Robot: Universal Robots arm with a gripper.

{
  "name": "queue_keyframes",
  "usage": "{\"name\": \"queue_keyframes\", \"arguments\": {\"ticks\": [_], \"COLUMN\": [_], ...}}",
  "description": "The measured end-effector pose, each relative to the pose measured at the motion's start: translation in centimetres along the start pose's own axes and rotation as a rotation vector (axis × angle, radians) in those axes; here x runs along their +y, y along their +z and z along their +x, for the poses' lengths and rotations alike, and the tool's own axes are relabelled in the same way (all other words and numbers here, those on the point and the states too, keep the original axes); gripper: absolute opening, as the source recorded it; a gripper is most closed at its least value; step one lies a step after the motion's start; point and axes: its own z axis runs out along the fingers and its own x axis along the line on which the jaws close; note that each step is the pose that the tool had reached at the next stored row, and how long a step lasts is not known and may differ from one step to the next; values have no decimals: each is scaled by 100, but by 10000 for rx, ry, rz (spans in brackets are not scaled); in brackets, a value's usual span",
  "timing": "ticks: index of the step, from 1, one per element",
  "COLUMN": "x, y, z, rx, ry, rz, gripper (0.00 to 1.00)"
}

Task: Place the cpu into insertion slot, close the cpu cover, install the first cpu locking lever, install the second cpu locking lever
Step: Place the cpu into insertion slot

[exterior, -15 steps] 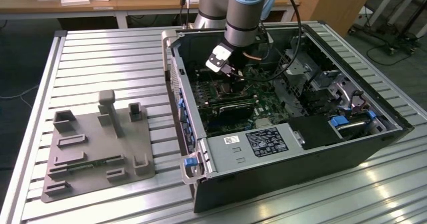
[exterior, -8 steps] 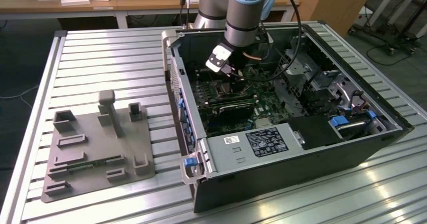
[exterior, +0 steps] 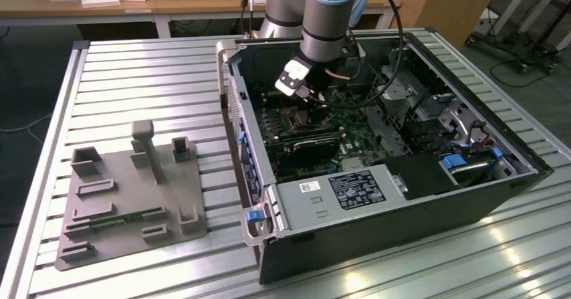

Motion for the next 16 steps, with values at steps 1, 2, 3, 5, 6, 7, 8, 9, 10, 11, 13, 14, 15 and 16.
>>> {"name": "queue_keyframes", "arguments": {"ticks": [1,2,3,5,6,7,8,9,10,11,13,14,15,16], "x": [0,0,1,1,1,1,1,1,1,1,-5,-8,-10,-10], "y": [0,-1,-5,-12,-18,-22,-22,-22,-22,-22,-19,-18,-16,-15], "z": [0,1,1,2,1,1,1,1,1,1,1,1,1,1], "rx": [1,3,7,6,3,5,7,6,3,0,-8,-9,-7,-4], "ry": [0,0,1,1,1,1,4,23,60,127,319,324,323,323], "rz": [-1,-2,-6,-4,-1,-1,-3,-3,-4,-4,-8,-9,-9,-9], "gripper": [55,55,55,55,54,54,54,54,54,54,54,54,54,54]}}
